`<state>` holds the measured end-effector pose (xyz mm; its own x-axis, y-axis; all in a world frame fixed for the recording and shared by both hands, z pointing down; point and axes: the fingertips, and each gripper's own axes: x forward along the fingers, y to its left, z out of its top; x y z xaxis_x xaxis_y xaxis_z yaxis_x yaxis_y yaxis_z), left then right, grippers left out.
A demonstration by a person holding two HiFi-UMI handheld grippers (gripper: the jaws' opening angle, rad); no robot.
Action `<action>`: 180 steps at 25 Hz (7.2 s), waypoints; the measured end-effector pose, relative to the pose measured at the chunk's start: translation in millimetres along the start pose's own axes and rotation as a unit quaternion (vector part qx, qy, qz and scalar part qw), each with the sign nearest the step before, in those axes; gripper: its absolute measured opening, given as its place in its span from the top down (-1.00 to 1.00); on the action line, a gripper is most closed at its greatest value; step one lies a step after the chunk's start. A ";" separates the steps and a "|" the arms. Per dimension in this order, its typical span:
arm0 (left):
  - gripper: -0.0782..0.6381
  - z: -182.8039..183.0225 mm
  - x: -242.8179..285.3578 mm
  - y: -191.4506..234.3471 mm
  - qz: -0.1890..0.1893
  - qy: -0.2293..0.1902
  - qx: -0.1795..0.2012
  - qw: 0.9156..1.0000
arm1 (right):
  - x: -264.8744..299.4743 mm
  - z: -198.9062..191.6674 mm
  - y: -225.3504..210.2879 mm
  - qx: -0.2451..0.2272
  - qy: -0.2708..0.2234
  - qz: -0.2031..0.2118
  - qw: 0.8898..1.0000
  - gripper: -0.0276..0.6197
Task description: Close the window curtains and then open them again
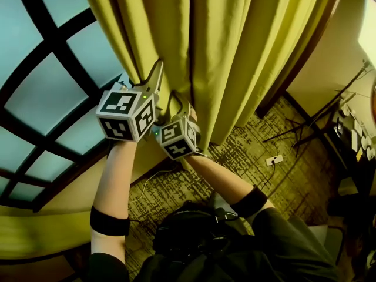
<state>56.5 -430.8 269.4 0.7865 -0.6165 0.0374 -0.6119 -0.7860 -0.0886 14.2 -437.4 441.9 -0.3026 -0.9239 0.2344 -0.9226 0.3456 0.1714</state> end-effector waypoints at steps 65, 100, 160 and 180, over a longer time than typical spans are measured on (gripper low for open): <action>0.77 78.8 316.1 -116.6 0.042 -0.040 0.047 0.997 | -27.6 -15.4 -382.0 0.110 -0.097 0.048 0.988 0.83; 0.77 124.6 441.9 -214.2 -0.034 -0.065 0.013 0.997 | -96.5 -24.7 -542.7 0.162 -0.130 -0.059 0.976 0.83; -0.11 273.2 258.8 -18.5 0.146 -0.163 0.082 0.972 | 44.1 -21.2 -381.9 0.079 -0.069 0.139 0.985 0.83; 0.72 293.8 265.2 -17.6 0.170 -0.162 0.117 0.965 | 51.1 -14.3 -375.0 0.078 -0.078 0.174 0.979 0.83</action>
<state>300.5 -566.8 -11.5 0.5515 -0.7606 -0.3426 -0.8334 -0.4852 -0.2645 348.2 -611.8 403.2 -0.6273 -0.7721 0.1017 -0.7782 0.6265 -0.0431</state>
